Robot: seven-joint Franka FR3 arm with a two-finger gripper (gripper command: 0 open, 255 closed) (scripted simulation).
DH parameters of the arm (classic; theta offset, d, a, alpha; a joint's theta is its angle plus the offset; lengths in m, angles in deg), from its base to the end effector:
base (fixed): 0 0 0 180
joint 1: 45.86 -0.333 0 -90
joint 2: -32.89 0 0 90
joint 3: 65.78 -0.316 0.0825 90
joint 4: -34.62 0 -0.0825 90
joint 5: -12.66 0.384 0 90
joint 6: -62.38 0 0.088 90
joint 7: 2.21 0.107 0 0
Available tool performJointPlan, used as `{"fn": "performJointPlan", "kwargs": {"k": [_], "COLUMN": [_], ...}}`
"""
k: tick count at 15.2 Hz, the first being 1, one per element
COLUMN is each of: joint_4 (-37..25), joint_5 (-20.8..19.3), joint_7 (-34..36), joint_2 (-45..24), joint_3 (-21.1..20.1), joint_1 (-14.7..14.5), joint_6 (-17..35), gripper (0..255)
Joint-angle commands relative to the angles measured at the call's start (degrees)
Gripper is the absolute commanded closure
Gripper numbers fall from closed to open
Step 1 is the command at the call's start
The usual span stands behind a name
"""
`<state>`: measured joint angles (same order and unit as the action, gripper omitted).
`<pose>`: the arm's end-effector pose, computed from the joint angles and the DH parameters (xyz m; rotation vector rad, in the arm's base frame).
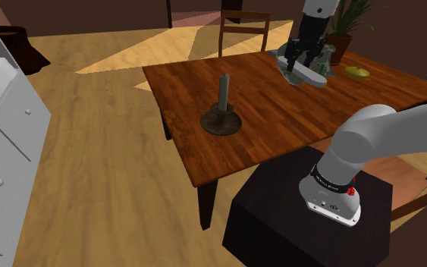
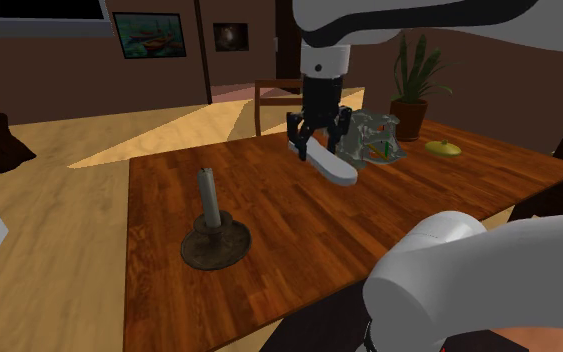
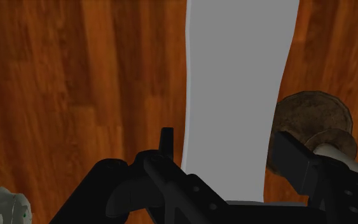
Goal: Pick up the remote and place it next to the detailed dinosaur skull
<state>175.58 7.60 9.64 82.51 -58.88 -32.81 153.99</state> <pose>0.2653 -0.1159 0.5650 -3.0366 0.7923 -0.0022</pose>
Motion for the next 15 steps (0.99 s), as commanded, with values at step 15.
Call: {"fn": "performJointPlan", "kwargs": {"k": [15], "joint_4": [-18.16], "joint_5": [-0.74], "joint_7": [-4.52], "joint_2": [-17.14], "joint_3": [4.32], "joint_1": [-0.55], "joint_6": [-0.74], "gripper": [255]}}
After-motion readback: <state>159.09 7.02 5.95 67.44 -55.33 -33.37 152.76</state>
